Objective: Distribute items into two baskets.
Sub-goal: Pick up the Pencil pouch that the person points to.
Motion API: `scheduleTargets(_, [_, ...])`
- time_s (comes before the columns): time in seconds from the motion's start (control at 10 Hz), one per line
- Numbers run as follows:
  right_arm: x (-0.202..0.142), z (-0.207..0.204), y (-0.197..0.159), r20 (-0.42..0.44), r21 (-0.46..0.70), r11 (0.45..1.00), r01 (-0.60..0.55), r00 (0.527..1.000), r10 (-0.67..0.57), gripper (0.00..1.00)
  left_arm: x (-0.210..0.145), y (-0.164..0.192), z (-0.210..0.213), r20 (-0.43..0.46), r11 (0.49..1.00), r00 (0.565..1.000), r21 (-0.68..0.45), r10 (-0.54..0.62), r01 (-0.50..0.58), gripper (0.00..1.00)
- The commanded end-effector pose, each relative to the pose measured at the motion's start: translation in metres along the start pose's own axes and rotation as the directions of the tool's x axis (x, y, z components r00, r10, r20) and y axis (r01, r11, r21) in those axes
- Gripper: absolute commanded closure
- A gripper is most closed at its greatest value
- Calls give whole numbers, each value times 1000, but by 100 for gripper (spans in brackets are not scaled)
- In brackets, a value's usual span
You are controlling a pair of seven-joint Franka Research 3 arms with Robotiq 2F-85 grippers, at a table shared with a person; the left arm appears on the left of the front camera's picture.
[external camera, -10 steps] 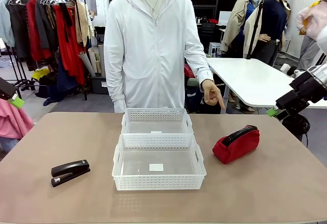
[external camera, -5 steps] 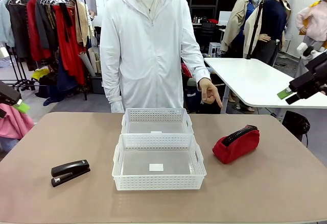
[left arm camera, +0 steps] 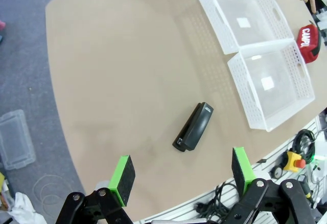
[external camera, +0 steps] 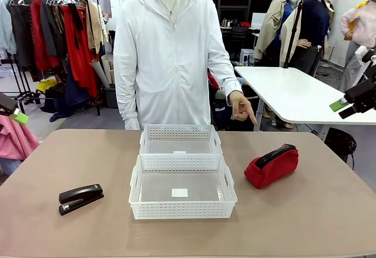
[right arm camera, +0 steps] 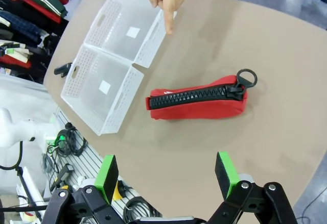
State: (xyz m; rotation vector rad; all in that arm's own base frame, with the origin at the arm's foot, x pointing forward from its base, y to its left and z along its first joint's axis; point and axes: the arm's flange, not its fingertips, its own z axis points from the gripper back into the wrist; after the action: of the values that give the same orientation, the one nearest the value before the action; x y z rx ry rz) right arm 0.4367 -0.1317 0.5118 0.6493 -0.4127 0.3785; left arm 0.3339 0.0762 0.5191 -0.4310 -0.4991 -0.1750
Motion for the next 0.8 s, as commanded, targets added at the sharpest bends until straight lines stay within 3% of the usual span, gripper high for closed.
scheduleTargets(0.0, [1,-4,-1,-5,-1,1000,0,1000,0,0,-1,-1,-3,-4,1000,1000,-2,0,0,2])
scheduleTargets(0.7, [1,-4,-1,-5,-1,1000,0,1000,0,0,-1,-1,-3,-4,1000,1000,-2,0,0,2])
